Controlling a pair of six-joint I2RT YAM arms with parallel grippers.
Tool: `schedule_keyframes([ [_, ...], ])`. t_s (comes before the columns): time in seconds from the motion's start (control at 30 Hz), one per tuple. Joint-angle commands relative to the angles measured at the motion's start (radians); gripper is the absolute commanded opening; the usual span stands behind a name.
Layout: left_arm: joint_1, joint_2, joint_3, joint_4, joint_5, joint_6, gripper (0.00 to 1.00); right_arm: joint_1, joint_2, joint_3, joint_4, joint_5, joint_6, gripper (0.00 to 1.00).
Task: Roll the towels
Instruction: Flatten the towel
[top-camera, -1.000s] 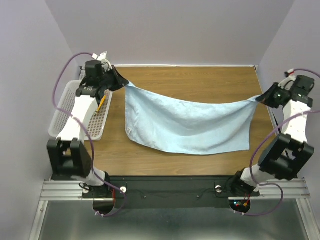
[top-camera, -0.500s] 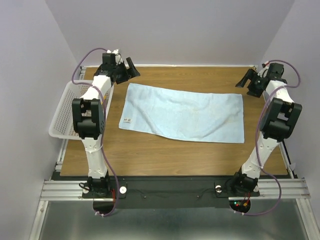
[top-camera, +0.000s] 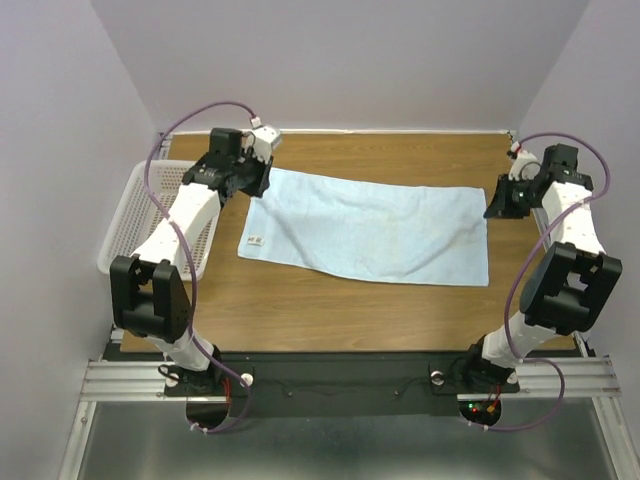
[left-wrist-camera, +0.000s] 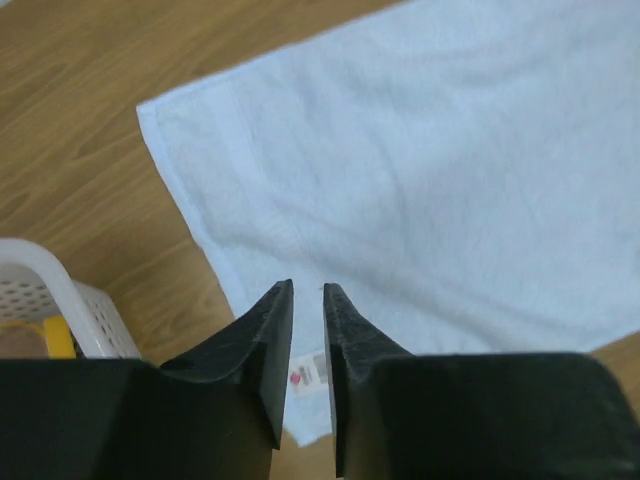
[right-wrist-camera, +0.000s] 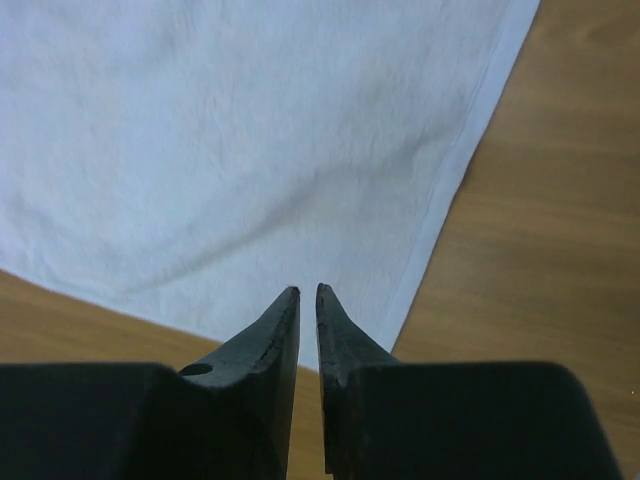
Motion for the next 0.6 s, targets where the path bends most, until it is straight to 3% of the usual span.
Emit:
schedule_keyframes([
  [0.0, -0.038, -0.056, -0.140, -0.138, -0.139, 0.235, 0.14, 0.003, -0.061, -0.083, -0.184, 0.095, -0.191, 0.16],
  [0.27, -0.118, -0.056, -0.283, -0.127, -0.345, 0.284, 0.13, 0.038, -0.051, -0.267, -0.136, 0.181, -0.208, 0.09],
  [0.57, -0.119, 0.030, -0.306, -0.089, -0.333, 0.301, 0.09, 0.107, -0.005, -0.423, -0.019, 0.304, -0.187, 0.09],
])
